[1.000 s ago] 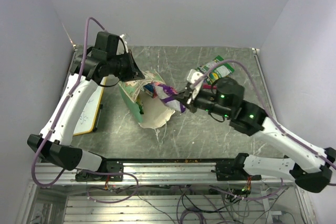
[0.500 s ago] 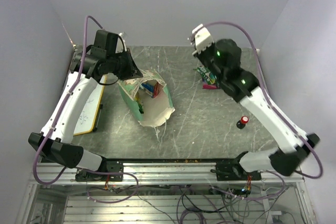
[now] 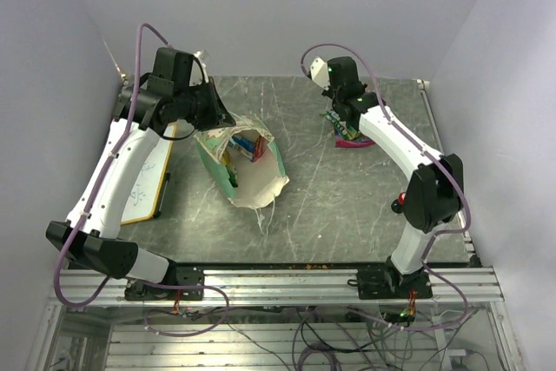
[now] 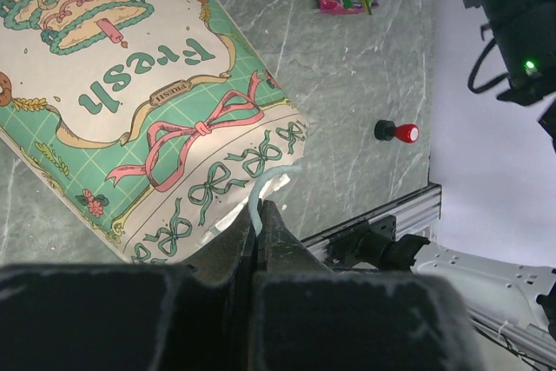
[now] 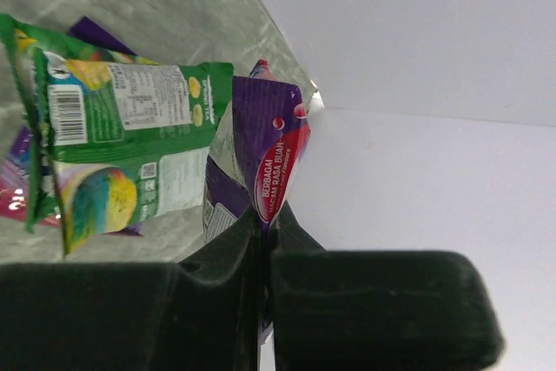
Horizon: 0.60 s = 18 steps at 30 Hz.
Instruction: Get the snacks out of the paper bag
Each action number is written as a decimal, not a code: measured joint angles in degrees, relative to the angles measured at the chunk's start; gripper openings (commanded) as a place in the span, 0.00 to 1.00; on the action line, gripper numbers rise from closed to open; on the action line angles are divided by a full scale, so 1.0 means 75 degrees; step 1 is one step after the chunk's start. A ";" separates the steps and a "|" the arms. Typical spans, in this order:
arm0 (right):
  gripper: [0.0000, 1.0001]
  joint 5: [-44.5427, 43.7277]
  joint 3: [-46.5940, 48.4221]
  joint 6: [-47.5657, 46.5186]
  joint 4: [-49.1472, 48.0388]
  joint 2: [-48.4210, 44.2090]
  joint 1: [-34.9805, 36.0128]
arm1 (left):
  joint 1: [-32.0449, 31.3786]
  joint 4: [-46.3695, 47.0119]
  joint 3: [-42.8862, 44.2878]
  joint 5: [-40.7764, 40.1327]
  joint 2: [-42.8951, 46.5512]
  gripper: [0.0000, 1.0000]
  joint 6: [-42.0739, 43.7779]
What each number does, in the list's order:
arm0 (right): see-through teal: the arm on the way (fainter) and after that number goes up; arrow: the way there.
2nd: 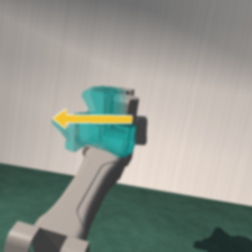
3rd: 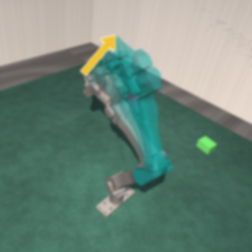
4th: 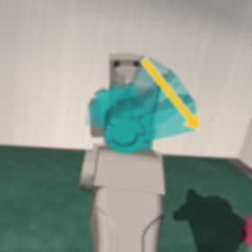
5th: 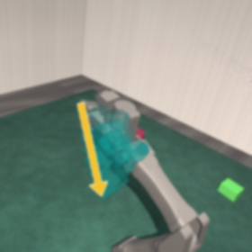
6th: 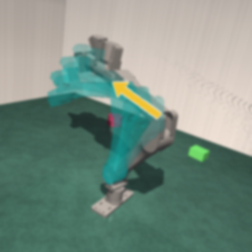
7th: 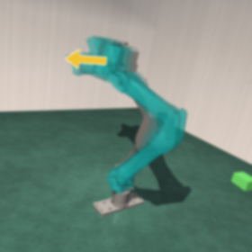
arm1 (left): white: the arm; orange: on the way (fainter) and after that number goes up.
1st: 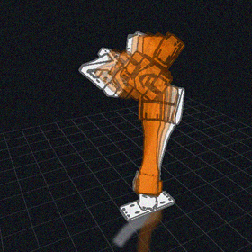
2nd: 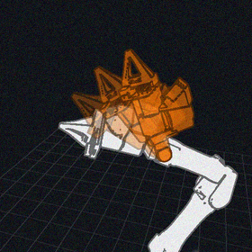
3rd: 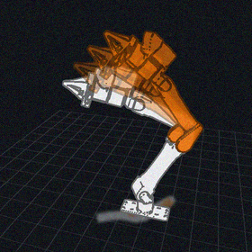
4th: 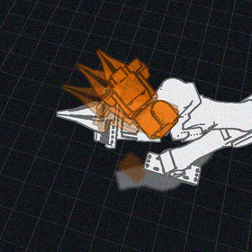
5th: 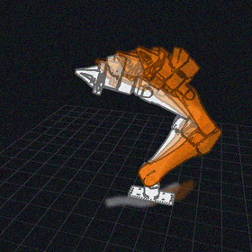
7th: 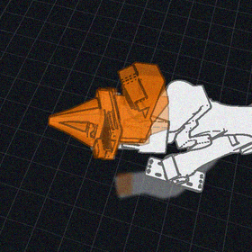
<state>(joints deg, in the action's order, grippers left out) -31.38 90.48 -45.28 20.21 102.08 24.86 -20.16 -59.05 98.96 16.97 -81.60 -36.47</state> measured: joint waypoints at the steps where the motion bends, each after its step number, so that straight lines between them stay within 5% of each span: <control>1: 0.00 -0.0061 0.0009 -0.0157 -0.0093 0.0134 -0.0050 | 0.0003 0.0003 0.0017 0.0000 0.0000 0.07 0.0012; 18: 0.00 -0.0560 -0.0035 -0.1294 -0.1000 0.1722 -0.0303 | 0.0090 -0.0140 0.0256 -0.0006 -0.0338 0.07 0.0329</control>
<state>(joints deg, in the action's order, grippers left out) -35.57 90.21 -54.98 12.71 115.00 22.59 -19.49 -60.10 100.88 16.93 -84.14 -34.00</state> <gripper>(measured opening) 0.013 0.075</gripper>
